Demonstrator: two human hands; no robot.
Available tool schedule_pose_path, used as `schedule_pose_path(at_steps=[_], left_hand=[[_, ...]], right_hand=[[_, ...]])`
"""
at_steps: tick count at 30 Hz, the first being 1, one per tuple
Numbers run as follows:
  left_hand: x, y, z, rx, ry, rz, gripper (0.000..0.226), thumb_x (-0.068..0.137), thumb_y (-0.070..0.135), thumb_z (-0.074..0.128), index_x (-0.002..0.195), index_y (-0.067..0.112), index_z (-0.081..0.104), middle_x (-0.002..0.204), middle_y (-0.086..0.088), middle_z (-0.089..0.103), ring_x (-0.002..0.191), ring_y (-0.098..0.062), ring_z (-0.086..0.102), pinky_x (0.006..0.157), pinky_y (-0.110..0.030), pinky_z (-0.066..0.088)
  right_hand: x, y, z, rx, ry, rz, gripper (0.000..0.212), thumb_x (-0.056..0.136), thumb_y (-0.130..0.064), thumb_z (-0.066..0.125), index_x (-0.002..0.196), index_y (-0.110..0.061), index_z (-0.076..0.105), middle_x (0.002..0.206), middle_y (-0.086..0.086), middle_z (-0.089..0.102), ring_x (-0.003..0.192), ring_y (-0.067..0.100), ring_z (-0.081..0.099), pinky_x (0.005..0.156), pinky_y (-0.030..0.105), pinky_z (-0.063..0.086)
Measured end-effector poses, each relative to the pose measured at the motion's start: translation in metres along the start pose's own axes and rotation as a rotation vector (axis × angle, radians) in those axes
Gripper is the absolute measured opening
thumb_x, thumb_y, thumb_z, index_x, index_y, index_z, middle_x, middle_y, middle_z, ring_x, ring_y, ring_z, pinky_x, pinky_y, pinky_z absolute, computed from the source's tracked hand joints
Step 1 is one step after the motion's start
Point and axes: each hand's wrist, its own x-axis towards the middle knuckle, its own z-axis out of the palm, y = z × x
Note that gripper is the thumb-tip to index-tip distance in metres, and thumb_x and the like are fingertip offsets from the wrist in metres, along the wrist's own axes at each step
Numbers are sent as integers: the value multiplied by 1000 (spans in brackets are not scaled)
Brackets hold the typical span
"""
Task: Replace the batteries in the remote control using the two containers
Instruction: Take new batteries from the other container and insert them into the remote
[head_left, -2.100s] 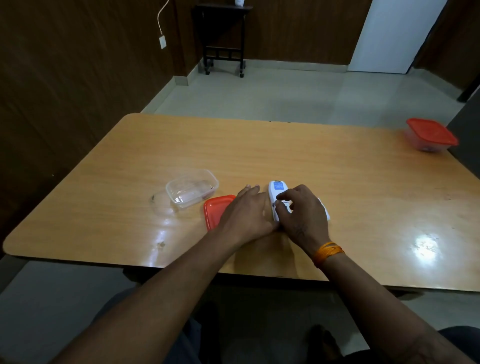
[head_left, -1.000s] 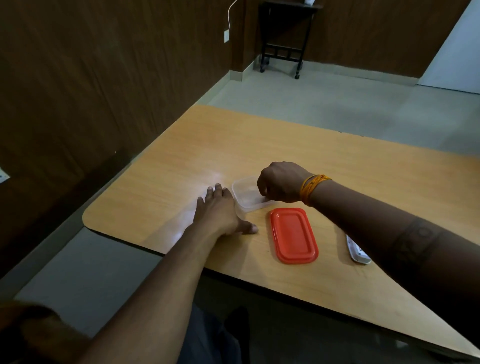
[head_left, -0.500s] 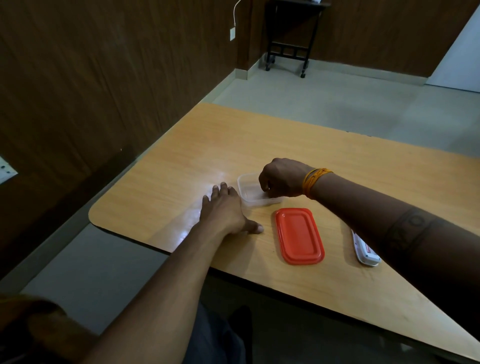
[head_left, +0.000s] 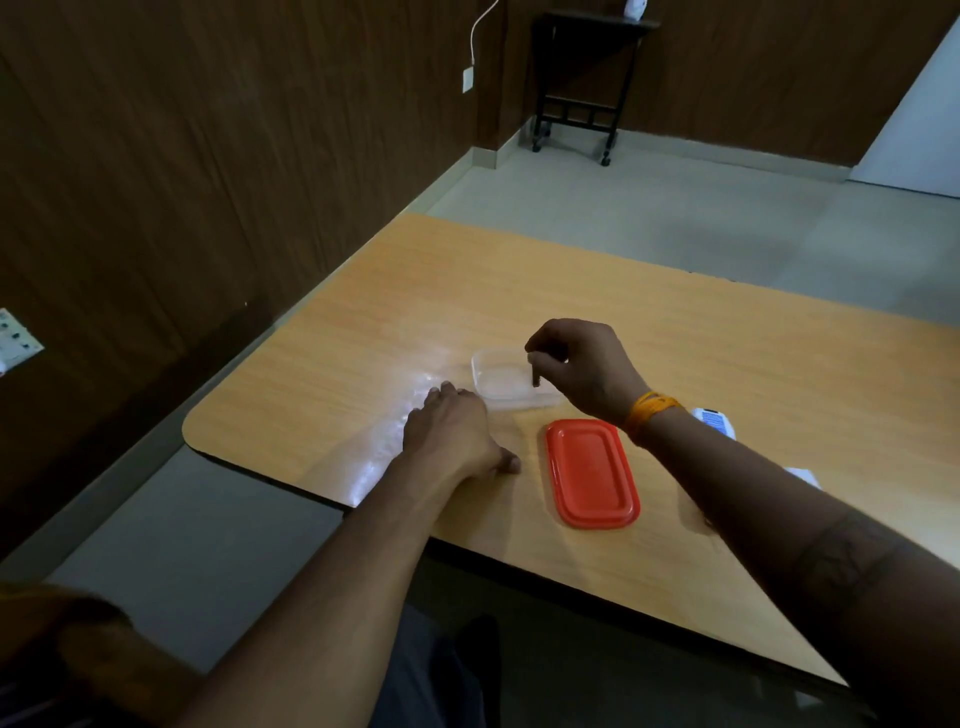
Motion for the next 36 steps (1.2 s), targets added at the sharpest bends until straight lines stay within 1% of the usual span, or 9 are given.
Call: schedule_pose_path(at_steps=[5,11,15,18,21,24,26,30,36], left_hand=[[-29,26,-11,148,146,-4,48,84,58,76,108,18,68,106,-5,71,99,-28,69,69,-30,43],[-51,60,-2,185,144,132,45,85,59,74,103,19,66,110,-6,71,104,-31,71,70,-31,44],[-58,89,11,195,154,309,40,89,57,69,105,20,66,113,-5,71,108,-29,68,75,-33,44],[-61,115,28,146,191,484,42,88,58,68,105,20,67,110,-3,69,108,-26,64,79,-33,46],[-58,140,48,88,178,592,45,87,60,70,103,17,67,109,-4,69,109,-26,59,83,-36,47],[-52,162,64,73,172,680,46,86,57,69,109,18,68,112,-4,69,111,-27,57,88,-39,49],[-47,171,73,74,177,707,49,84,60,67,114,21,68,112,-3,69,110,-27,56,80,-36,44],[-40,178,84,65,180,695,48,85,60,64,110,20,68,107,-3,68,103,-27,59,72,-35,38],[-36,175,88,37,164,670,49,85,63,65,113,23,69,107,-4,71,100,-27,65,70,-35,48]], right_hand=[[-49,-8,-21,311,208,191,10,92,-13,76,91,-6,69,77,7,71,68,22,71,56,33,62],[-120,12,-42,487,341,405,11,78,-9,80,75,-11,69,72,10,74,68,29,72,65,57,61],[-162,31,-59,535,428,423,24,83,-3,75,102,-18,77,81,10,73,80,33,71,77,50,62],[-187,48,-68,408,450,457,42,92,-8,66,127,-32,71,77,9,68,72,23,63,72,30,53],[-203,67,-79,192,455,523,44,101,-14,56,138,-37,65,80,5,67,73,17,60,72,34,52],[-216,79,-86,-57,396,460,41,100,-10,52,133,-27,70,93,6,68,85,22,63,74,39,53],[-222,83,-86,-140,333,433,38,97,-11,55,127,-24,74,92,3,67,88,23,64,74,36,51],[-223,82,-84,-163,234,454,30,91,-21,67,119,-27,77,79,-3,60,76,16,55,68,30,40],[-220,85,-88,-141,190,504,31,92,-29,68,122,-23,76,78,-5,64,76,16,60,71,31,47]])
